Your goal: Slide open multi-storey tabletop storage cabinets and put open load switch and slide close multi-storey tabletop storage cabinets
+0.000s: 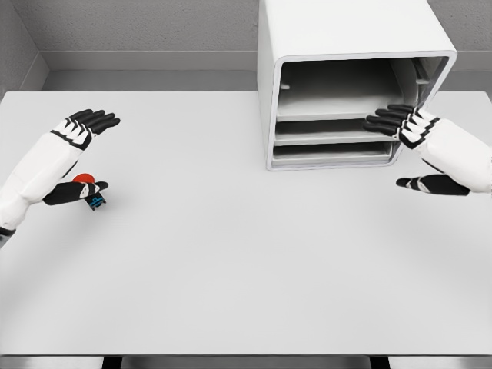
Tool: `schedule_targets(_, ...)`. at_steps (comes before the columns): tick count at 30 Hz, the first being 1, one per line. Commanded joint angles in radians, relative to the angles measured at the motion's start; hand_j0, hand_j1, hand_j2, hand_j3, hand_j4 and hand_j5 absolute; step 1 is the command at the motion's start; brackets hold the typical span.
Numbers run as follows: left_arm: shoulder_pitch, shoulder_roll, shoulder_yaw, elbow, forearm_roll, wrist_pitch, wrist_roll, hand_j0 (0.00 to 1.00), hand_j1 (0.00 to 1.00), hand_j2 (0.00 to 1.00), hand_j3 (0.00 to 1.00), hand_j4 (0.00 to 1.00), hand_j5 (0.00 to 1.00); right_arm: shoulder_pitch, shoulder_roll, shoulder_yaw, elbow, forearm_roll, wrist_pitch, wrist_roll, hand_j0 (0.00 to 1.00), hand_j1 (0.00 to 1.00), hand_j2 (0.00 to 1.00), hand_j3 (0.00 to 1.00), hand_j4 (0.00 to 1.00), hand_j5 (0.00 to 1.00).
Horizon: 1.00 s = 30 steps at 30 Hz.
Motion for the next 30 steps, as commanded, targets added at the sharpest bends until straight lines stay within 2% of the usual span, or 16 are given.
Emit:
schedule_targets(1,0.000,0.001,0.000,0.001,0.007,0.001,0.001,1.00,1.00,1.00,1.00,1.00,1.00,0.000,0.001,0.014,-0.001,-0.003,0.000,-0.002,1.00,1.00,1.00,1.00,1.00,1.00)
schedule_targets(8,-0.003,0.003,0.019,0.037,0.007,0.001,0.001,1.00,1.00,1.00,1.00,1.00,1.00,-0.002,0.003,0.014,0.001,0.022,0.000,0.000,1.00,1.00,1.00,1.00,1.00,1.00)
schedule_targets(12,0.003,0.024,0.025,0.089,0.019,0.001,0.005,1.00,1.00,1.00,1.00,1.00,1.00,-0.003,0.070,0.014,0.001,0.043,0.000,0.000,1.00,1.00,1.00,1.00,1.00,1.00)
schedule_targets(13,0.003,0.023,0.051,0.095,0.020,0.001,0.005,1.00,1.00,1.00,1.00,1.00,1.00,-0.011,0.075,0.014,0.001,0.043,0.000,0.000,1.00,1.00,1.00,1.00,1.00,1.00)
schedule_targets(15,0.025,0.026,0.057,0.090,0.026,0.001,0.007,1.00,1.00,1.00,1.00,1.00,1.00,-0.015,0.113,0.014,0.001,0.048,0.000,0.003,1.00,1.00,1.00,1.00,1.00,1.00)
schedule_targets(18,0.071,0.069,0.051,0.066,0.059,0.001,0.005,1.00,1.00,1.00,1.00,1.00,1.00,-0.046,0.164,0.039,0.001,0.046,0.000,0.072,0.99,0.99,0.99,0.99,0.99,0.99)
schedule_targets(23,0.084,0.070,0.055,0.049,0.062,0.001,0.002,1.00,1.00,1.00,1.00,1.00,1.00,-0.064,0.173,0.059,0.001,0.048,0.000,0.073,0.90,0.90,0.90,0.90,0.90,0.90)
schedule_targets(26,0.083,0.075,0.057,0.064,0.060,0.001,0.008,1.00,1.00,1.00,1.00,1.00,1.00,-0.075,0.171,0.060,0.004,0.048,0.000,0.073,0.90,0.90,0.90,0.90,0.90,0.90)
schedule_targets(28,0.075,0.075,0.057,0.107,0.062,0.001,0.010,1.00,1.00,1.00,1.00,1.00,1.00,-0.077,0.173,0.063,0.007,0.049,0.000,0.075,0.90,0.90,0.90,0.90,0.90,0.90)
schedule_targets(30,0.081,0.075,0.052,0.093,0.065,0.001,0.011,1.00,1.00,1.00,1.00,1.00,1.00,-0.081,0.190,0.066,0.010,0.060,0.000,0.075,0.91,0.91,0.91,0.91,0.91,0.91)
